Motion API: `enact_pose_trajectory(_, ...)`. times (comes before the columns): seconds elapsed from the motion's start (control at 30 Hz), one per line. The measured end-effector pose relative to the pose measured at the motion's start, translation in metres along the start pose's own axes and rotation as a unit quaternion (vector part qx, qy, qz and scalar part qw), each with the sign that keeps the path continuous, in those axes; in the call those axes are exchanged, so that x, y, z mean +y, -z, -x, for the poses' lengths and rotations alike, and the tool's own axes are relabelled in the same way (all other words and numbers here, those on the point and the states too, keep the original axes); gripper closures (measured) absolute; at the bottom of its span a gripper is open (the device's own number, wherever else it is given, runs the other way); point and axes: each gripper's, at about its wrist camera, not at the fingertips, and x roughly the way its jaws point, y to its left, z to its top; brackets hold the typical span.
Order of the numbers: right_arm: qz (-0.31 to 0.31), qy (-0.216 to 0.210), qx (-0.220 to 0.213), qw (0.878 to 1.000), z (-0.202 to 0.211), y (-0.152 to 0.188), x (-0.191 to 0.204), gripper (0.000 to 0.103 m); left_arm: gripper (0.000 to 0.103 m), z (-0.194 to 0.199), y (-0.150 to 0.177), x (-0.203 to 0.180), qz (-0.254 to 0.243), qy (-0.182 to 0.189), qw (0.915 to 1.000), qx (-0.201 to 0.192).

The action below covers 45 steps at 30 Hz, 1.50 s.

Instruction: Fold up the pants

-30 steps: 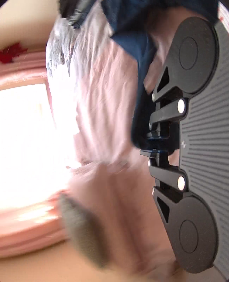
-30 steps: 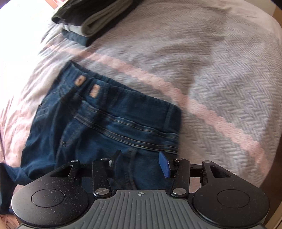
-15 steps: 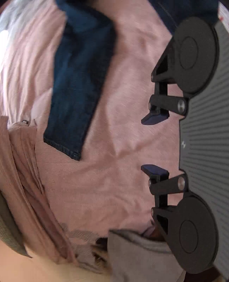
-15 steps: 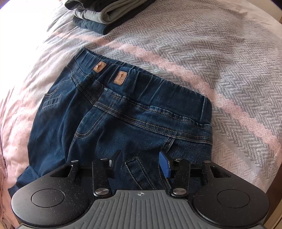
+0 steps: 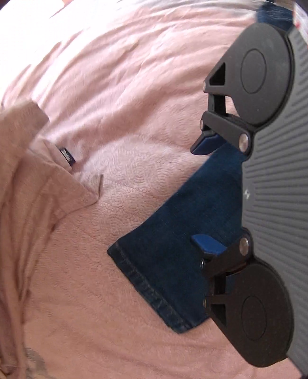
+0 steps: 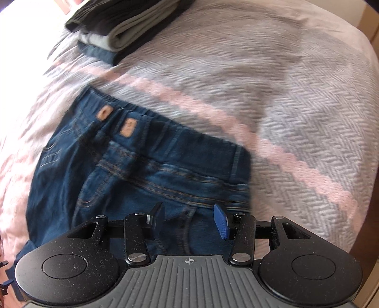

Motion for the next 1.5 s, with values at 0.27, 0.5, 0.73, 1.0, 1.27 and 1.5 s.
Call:
enact_pose_trajectory(0.27,0.001,0.006,0.004,1.0,-0.009,-0.004,-0.004,0.06,0.096,-0.024,-0.002,-0.015,-0.018,-0.063,0.9978,0.012)
enact_pose_trajectory(0.5,-0.003,0.007,-0.001,1.0,-0.01,-0.014,0.002,0.06,0.103,0.084,0.024,0.004,-0.093,0.08,0.987,-0.103)
enact_pose_trajectory(0.73,-0.005,-0.001,-0.009,1.0,-0.004,-0.013,0.009,0.06,0.103,0.213,0.075,0.113,-0.043,0.173,0.9495,-0.258)
enact_pose_trajectory(1.0,0.045,-0.022,-0.001,0.999,0.01,0.008,0.024,0.06,0.098,0.098,0.133,0.294,0.217,-0.048,0.9705,-0.094)
enact_pose_trajectory(1.27,0.155,-0.033,-0.021,0.987,0.023,0.04,0.07,0.06,0.071,0.114,0.158,0.249,-0.027,-0.057,0.9908,-0.12)
enact_pose_trajectory(1.5,0.242,-0.075,-0.032,0.967,0.014,0.077,0.144,0.06,0.061,0.085,0.102,0.214,-0.109,-0.035,0.9855,-0.125)
